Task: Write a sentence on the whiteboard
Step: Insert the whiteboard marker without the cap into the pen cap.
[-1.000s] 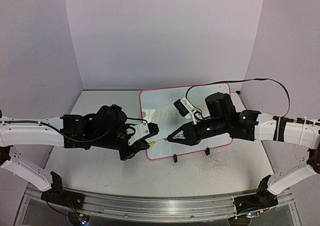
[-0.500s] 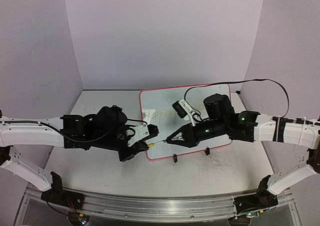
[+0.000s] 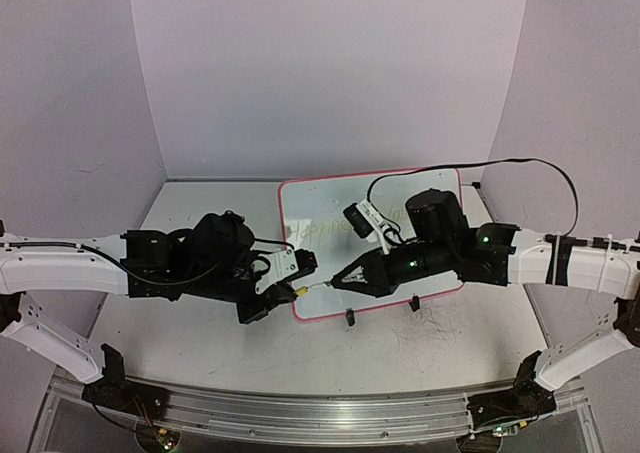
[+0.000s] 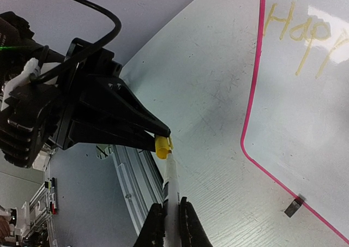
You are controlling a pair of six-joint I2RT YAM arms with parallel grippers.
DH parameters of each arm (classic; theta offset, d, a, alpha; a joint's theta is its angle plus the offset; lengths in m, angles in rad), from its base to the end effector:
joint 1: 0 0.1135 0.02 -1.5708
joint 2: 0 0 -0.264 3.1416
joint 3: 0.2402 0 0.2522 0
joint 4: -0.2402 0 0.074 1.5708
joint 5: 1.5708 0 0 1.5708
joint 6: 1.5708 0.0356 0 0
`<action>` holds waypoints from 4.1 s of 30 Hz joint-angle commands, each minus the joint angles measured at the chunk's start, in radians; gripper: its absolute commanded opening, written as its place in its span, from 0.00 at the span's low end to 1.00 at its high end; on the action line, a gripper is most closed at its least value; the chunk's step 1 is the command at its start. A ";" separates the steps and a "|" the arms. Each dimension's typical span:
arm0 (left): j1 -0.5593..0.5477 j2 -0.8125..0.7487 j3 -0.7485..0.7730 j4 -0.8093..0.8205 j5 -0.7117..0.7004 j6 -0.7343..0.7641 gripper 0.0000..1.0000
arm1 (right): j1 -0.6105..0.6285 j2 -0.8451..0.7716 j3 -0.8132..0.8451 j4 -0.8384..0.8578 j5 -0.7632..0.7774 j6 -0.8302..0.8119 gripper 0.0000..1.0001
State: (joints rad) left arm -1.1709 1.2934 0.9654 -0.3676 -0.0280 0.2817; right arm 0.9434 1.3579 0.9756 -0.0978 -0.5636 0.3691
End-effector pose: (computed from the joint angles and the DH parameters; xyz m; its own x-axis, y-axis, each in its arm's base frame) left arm 0.1111 -0.2603 0.2751 0.0140 0.6807 -0.7324 0.9458 0.2287 0.2306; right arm 0.1644 0.2591 0.2877 -0.6001 -0.3081 -0.7382 -0.7999 0.2400 0.5501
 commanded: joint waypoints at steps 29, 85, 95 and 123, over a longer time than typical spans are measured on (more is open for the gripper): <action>-0.003 -0.300 -0.412 0.555 -0.007 0.288 0.00 | 0.082 -0.086 -0.032 0.153 0.019 -0.011 0.00; -0.004 -0.271 -0.367 0.494 0.025 0.274 0.00 | 0.123 0.044 0.106 0.019 0.171 -0.037 0.00; -0.003 -0.210 -0.301 0.390 0.057 0.270 0.00 | 0.125 0.093 0.150 -0.081 0.199 -0.066 0.00; -0.003 -0.206 -0.274 0.412 0.013 0.206 0.00 | 0.125 0.243 0.238 -0.140 0.123 0.025 0.00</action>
State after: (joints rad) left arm -1.1679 1.1141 0.6342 -0.0772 -0.0114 0.5087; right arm 1.0721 1.5735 1.1858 -0.2431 -0.4540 0.3652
